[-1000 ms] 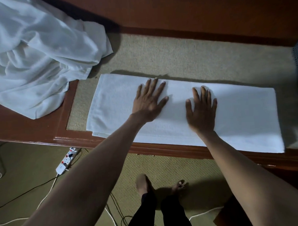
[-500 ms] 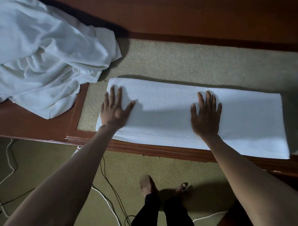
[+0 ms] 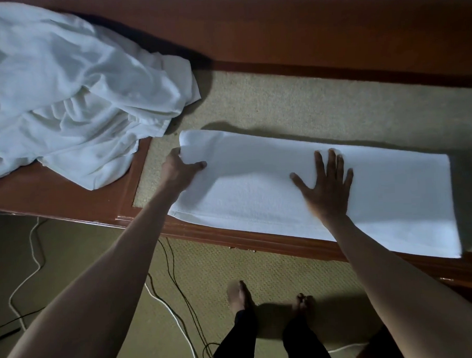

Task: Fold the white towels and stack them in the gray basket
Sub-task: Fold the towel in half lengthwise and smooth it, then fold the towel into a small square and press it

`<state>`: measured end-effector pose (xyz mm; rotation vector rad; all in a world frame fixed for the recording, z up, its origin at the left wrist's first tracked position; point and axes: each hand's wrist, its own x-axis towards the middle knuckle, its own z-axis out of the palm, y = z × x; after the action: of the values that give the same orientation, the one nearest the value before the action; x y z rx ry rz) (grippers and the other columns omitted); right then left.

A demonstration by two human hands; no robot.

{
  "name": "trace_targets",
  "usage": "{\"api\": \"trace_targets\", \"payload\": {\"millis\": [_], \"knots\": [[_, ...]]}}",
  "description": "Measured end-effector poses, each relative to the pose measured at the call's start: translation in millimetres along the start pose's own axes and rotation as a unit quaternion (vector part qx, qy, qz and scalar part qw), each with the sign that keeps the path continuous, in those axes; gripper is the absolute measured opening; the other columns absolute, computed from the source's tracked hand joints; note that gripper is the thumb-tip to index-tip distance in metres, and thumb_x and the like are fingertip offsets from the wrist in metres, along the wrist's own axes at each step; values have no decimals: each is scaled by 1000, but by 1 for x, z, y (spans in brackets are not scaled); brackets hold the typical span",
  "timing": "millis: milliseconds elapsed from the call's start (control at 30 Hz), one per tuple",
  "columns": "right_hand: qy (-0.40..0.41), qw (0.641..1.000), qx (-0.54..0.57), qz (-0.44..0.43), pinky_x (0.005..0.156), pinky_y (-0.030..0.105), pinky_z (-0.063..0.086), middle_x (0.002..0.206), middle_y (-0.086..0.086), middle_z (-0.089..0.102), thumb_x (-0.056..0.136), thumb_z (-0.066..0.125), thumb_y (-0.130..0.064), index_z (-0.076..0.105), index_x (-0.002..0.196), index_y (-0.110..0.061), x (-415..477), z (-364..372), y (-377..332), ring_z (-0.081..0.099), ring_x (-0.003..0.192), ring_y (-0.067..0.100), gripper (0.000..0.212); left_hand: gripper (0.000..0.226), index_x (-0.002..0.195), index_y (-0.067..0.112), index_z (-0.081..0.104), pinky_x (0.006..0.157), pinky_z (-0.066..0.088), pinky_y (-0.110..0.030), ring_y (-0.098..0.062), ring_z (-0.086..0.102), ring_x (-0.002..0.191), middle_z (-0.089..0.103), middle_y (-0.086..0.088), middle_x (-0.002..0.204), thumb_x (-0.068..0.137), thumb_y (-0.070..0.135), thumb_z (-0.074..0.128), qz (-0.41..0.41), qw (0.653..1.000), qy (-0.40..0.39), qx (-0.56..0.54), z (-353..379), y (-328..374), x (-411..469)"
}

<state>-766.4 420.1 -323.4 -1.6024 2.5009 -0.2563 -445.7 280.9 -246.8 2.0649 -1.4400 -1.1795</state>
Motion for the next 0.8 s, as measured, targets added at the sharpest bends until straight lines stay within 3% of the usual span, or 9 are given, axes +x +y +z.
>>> {"api": "trace_targets", "payload": {"millis": [100,233,467,600,733,800], "knots": [[-48,998,-14,-36,125,54,-1,171,8,-2,89,18,-86,5,163,-26,-2,-8,10,-1,157,28,97,80,147,15,44,95,55,-55,-34,61,115,60,-11,135,80,32,84,19,999,7,27,0,19,-19],[-84,993,-30,-82,124,57,4,171,5,-1,91,14,-82,10,163,-29,-9,-30,44,0,158,25,90,84,148,14,41,101,49,-52,-37,58,122,60,-14,137,77,30,84,71,995,4,67,13,65,-53],[-114,988,-46,-98,124,57,4,171,2,-7,90,5,-80,5,163,-32,-20,-57,139,-6,157,22,88,73,136,13,37,77,44,-42,-44,60,103,66,-22,113,79,19,83,168,973,3,156,91,157,-135],[-107,990,-38,-84,124,55,2,171,2,-7,93,9,-78,2,162,-33,-24,-63,199,-5,157,24,84,66,129,13,38,77,43,-42,-43,61,101,69,-17,106,78,15,80,193,970,-24,148,158,182,-179],[-71,994,-7,-79,124,48,-2,170,2,-1,97,8,-75,11,163,-28,-31,-67,247,1,158,24,81,60,128,14,36,71,35,-37,-42,61,96,71,-14,103,82,12,74,217,964,-68,136,228,195,-212],[-57,996,7,-67,124,51,1,171,-1,-2,100,12,-69,9,163,-30,-36,-67,265,0,158,21,75,57,128,13,37,69,38,-38,-42,61,94,70,-15,103,83,10,71,234,961,-74,128,259,199,-228]]}}
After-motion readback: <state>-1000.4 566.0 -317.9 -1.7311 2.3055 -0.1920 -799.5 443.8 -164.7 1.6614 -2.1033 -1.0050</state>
